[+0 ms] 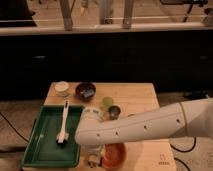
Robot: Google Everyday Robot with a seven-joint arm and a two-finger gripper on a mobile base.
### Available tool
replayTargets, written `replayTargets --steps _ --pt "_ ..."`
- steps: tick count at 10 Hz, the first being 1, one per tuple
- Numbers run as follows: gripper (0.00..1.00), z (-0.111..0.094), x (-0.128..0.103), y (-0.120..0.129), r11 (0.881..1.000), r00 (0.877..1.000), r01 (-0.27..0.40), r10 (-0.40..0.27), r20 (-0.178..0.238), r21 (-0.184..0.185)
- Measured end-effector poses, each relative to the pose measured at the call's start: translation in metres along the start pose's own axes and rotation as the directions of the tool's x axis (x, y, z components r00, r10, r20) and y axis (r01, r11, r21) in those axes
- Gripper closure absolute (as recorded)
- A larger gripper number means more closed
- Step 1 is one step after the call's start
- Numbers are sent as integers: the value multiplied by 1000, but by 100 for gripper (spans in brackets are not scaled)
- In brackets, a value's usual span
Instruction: Wipe red bowl with eraser
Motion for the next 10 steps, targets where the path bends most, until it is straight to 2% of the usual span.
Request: replayTargets --steps 4,6,10 --pt "97 -2 -4 52 999 999 -33 33 2 -5" --pt "97 -4 -1 76 997 997 -73 73 -7 -17" --pt "97 -7 29 84 989 989 -144 143 -37 -23"
